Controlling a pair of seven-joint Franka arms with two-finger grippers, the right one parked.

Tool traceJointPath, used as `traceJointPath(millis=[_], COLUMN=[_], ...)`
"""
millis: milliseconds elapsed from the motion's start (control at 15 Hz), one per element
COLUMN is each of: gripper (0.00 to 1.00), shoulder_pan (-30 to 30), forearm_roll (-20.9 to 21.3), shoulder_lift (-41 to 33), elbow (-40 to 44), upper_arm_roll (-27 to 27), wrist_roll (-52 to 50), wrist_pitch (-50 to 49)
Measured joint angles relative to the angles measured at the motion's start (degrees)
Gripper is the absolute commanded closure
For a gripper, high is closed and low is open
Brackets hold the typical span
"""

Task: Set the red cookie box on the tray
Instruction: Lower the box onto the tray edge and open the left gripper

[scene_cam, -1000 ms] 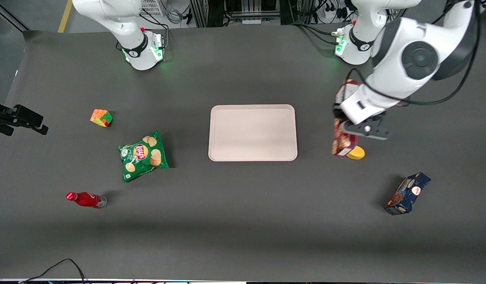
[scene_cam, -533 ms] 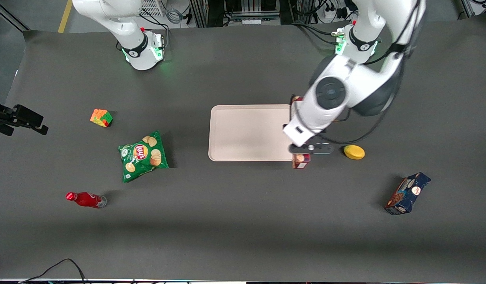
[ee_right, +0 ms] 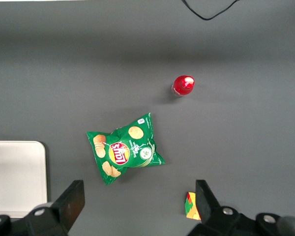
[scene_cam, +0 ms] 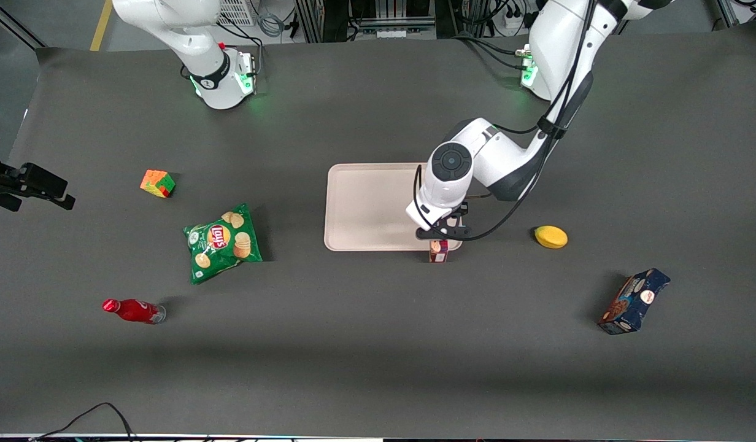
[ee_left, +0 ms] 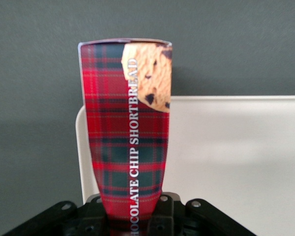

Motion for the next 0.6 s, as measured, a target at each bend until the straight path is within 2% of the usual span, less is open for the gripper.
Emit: traceJointPath(millis=[267,600], gripper=[0.92,0.91], shoulder_pan=[0.1,0.1], forearm_roll=[0.0,0.0], shoulder_lift=[0.0,-1.0], elbow=[-4.4,-5.6], upper_arm_roll=[0.0,-0.2], wrist_roll=[-0.2,-0.7], wrist_pitch=[3.9,1.0])
